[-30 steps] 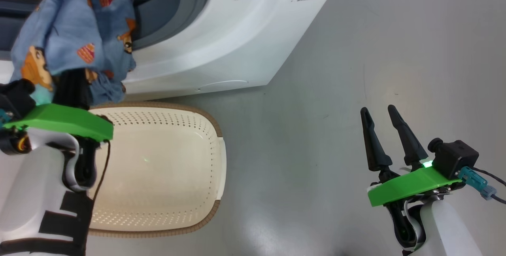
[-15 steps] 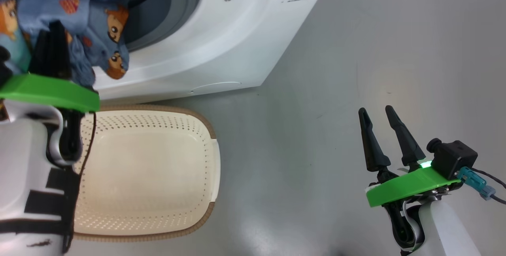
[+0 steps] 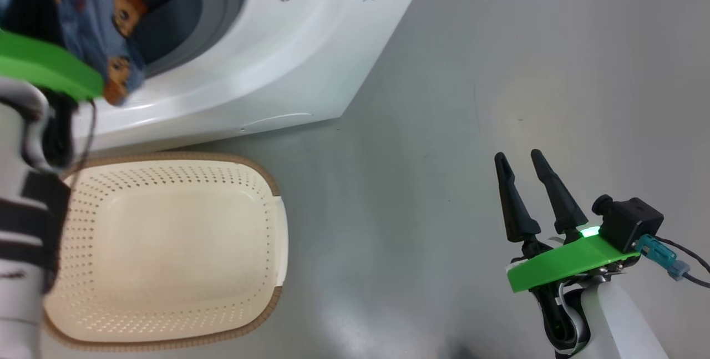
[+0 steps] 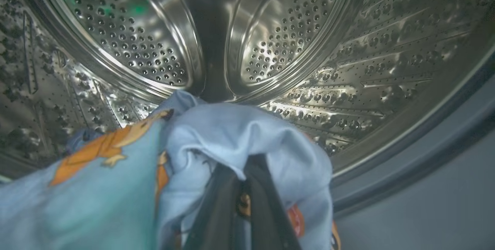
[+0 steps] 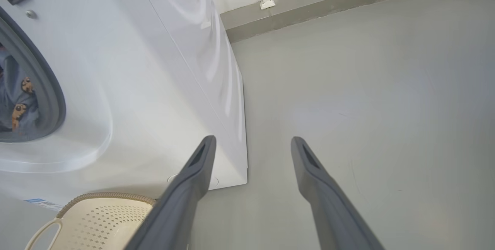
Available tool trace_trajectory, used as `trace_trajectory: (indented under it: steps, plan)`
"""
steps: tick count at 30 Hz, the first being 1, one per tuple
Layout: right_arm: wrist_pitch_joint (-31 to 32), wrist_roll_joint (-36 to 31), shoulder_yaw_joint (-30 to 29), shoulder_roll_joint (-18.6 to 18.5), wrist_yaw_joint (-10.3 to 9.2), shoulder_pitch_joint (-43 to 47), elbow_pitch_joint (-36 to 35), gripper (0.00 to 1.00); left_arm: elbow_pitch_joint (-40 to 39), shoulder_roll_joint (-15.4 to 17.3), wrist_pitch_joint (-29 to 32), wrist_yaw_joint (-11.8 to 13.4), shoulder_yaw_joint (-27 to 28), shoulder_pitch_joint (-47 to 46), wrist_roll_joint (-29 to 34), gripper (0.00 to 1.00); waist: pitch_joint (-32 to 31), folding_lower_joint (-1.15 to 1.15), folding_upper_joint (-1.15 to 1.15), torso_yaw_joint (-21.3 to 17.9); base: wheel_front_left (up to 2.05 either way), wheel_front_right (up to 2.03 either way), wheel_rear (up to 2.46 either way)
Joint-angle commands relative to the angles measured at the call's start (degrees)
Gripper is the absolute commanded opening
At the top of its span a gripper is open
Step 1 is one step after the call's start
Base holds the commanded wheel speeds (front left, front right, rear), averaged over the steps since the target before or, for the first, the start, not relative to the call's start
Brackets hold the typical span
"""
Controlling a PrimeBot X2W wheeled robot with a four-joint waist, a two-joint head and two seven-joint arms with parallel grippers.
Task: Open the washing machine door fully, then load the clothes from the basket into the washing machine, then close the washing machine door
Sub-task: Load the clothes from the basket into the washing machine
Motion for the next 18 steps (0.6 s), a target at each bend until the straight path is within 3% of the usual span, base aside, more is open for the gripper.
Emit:
trace_trajectory:
  steps: [1, 8, 11, 14, 15, 16, 18]
  plan:
    - [-0.3, 0.6, 1.4, 0.0, 0.09, 1.0, -1.1, 1.0, 0.0, 3.2, -0.3, -0.1, 0.9, -3.5, -0.7, 0.0, 0.6, 0.0, 0.0, -0.8, 0.0, 0.0, 0.0]
    - [-0.3, 1.3, 2.2, 0.0, 0.09, 0.5, -1.1, 1.0, -0.3, 5.5, -0.3, -0.1, 3.0, -9.6, 1.0, 0.0, 1.5, 0.0, 0.0, -2.6, 0.0, 0.0, 0.0]
    - [-0.3, 1.6, 2.5, 0.0, 0.09, 0.3, -1.2, 1.0, -1.1, 5.4, -0.3, -0.1, 6.1, -10.1, 2.4, 0.0, 1.9, 0.0, 0.0, -3.1, 0.0, 0.0, 0.0]
    - [-0.3, 1.7, 2.5, 0.0, 0.09, 0.2, -1.3, 1.0, 0.4, 4.8, -0.3, -0.1, 5.7, -9.6, 2.9, 0.03, 2.1, 0.0, 0.0, -3.2, 0.0, 0.0, 0.0]
    - [-0.3, 1.7, 2.5, 0.0, 0.09, 0.2, -1.3, 1.0, 1.5, 4.7, -0.3, -0.1, 4.8, -9.3, 3.3, 0.47, 2.1, 0.0, 0.0, -3.2, 0.0, 0.0, 0.0]
    - [-0.3, 1.7, 2.4, 0.0, 0.09, 0.2, -1.3, 1.0, 2.8, 4.5, -0.3, -0.1, 3.6, -9.0, 3.4, 0.99, 2.1, 0.0, 0.0, -3.1, 0.0, 0.0, 0.0]
    - [-0.3, 1.8, 2.3, 0.0, 0.09, 0.3, -1.4, 1.0, 4.8, 4.6, -0.3, -0.1, 1.6, -8.9, 3.3, 1.0, 2.2, 0.0, 0.0, -3.0, 0.0, 0.0, 0.0]
